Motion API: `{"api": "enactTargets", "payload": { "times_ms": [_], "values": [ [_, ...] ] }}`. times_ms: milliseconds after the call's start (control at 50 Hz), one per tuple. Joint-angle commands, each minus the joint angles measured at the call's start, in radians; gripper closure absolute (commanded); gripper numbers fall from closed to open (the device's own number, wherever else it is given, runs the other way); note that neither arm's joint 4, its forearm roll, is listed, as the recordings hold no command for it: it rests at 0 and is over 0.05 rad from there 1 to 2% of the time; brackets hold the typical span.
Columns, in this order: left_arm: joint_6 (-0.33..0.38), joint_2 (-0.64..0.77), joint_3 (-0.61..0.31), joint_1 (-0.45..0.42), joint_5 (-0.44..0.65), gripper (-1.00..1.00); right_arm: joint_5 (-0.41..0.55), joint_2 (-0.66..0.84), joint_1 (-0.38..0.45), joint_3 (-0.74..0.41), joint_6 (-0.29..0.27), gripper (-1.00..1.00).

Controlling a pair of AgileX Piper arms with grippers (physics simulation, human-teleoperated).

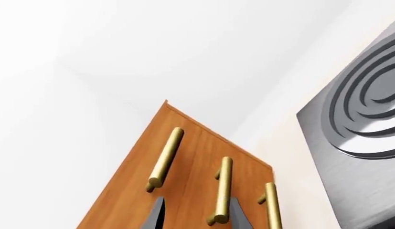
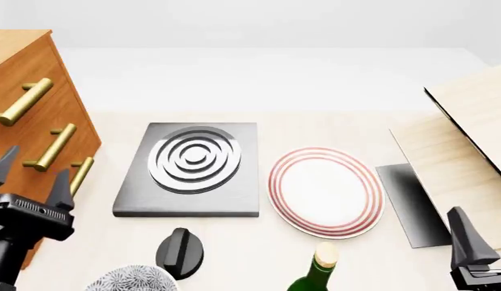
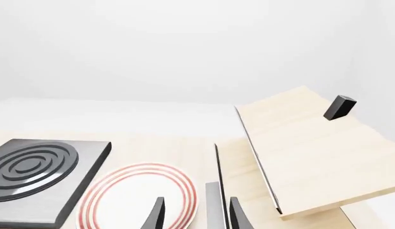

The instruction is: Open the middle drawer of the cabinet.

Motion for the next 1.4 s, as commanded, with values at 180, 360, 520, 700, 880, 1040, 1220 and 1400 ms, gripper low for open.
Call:
{"api": "enactTargets", "payload": {
  "times_ms": [180,360,520,700,880,1040,1220,1400],
  "values": [
    [0.016,0.084,-0.034,-0.023,-0.009,-1.00,-0.001,0.000,0.003,0.008,0.007,-1.00],
    [0.037,0.127,-0.058,-0.025,-0.009,-1.00,-0.001,0.000,0.003,0.008,0.007,-1.00],
    [0.043,0.145,-0.065,-0.024,-0.009,-1.00,-0.001,0.000,0.003,0.008,0.007,-1.00],
    [0.072,0.166,-0.065,-0.012,-0.010,-1.00,-0.002,0.000,0.003,0.008,0.007,-1.00],
    [0.123,0.164,-0.048,-0.018,-0.010,-1.00,-0.002,0.000,0.003,0.008,0.008,-1.00],
    [0.168,0.162,-0.039,-0.022,-0.010,-1.00,-0.001,0.000,0.003,0.008,0.007,-1.00],
    [0.197,0.174,-0.039,-0.021,-0.010,-1.00,-0.001,0.000,0.003,0.008,0.008,-1.00],
    [0.226,0.195,-0.055,-0.009,-0.010,-1.00,-0.001,0.000,0.003,0.008,0.008,-1.00]
  ]
}}
